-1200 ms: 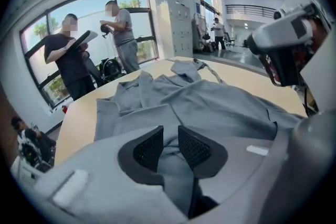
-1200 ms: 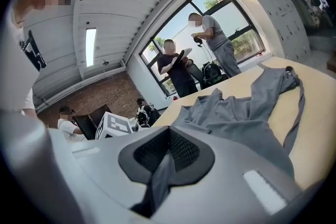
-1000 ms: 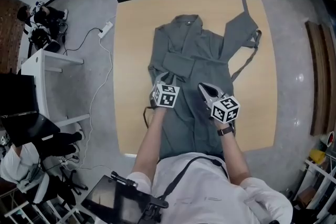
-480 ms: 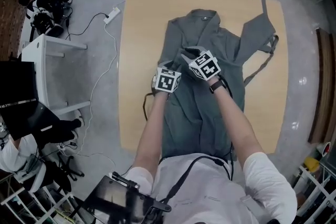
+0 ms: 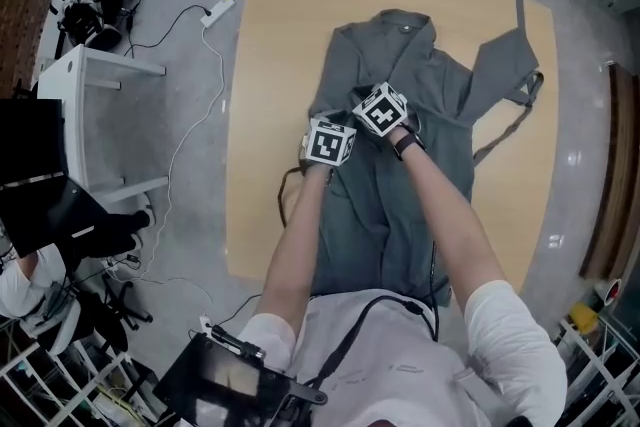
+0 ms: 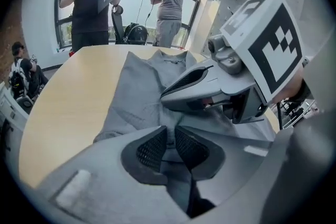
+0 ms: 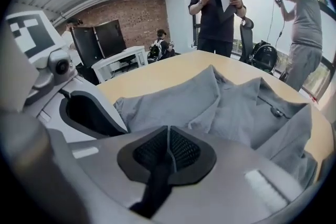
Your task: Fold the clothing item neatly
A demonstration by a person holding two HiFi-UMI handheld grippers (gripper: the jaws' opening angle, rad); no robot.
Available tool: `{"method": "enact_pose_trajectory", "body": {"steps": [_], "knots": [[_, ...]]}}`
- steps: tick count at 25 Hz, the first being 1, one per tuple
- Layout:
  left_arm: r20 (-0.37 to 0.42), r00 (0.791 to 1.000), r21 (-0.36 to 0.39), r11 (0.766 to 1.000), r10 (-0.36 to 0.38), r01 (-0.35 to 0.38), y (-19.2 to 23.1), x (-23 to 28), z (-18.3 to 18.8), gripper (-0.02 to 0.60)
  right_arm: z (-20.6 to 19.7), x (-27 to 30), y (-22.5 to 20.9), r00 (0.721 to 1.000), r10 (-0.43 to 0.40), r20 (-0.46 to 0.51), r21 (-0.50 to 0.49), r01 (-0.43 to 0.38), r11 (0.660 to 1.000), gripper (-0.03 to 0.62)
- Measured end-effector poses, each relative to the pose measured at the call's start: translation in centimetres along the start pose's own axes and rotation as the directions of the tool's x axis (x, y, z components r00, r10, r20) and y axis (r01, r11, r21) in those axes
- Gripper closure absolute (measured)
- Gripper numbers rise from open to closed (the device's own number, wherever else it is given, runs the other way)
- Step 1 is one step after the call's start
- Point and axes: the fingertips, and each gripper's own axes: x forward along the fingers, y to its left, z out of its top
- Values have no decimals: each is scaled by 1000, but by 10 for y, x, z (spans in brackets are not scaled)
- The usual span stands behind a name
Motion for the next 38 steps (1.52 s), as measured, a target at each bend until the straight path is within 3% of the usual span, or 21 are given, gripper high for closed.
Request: {"method": "enact_pose_trajectory", "body": {"steps": [5, 10, 14, 17, 20, 23, 27, 29, 31, 34, 38], "knots": [[67, 998, 4, 1000, -10, 9, -16, -22, 5, 557, 8, -39, 7, 991, -3, 131, 57, -4, 998, 574], [162, 987, 53, 999, -19, 11, -64, -60, 16, 560, 3, -117, 18, 947, -45, 318, 163, -8, 987, 574], [226, 974, 188, 982, -28, -15, -122, -88, 24, 560, -18, -185, 25, 898, -111, 426, 242, 6, 970, 574], [254, 966, 295, 955, -53, -25, -172, -106, 29, 560, -34, -235, 31, 858, -152, 491, 282, 8, 959, 574], [225, 971, 400, 916, -84, -13, -218, -115, 16, 558, -61, -271, 42, 838, -167, 520, 293, 9, 956, 574], [162, 980, 473, 880, -114, 24, -249, -100, -9, 558, -105, -280, 45, 855, -186, 483, 308, 33, 951, 574], [31, 988, 492, 863, -151, 116, -269, -67, -58, 534, -183, -250, 49, 928, -198, 317, 358, 76, 931, 566], [-7, 988, 469, 872, -152, 138, -267, -62, -75, 523, -217, -232, 52, 955, -199, 220, 395, 100, 913, 542], [-23, 990, 442, 887, -141, 137, -260, -62, -85, 522, -236, -225, 54, 962, -208, 177, 439, 112, 892, 537], [-32, 993, 410, 905, -114, 117, -244, -62, -94, 522, -236, -224, 57, 956, -225, 190, 479, 109, 871, 531], [6, 997, 347, 935, -78, 71, -219, -64, -85, 523, -208, -229, 60, 937, -242, 251, 468, 101, 878, 523]]}}
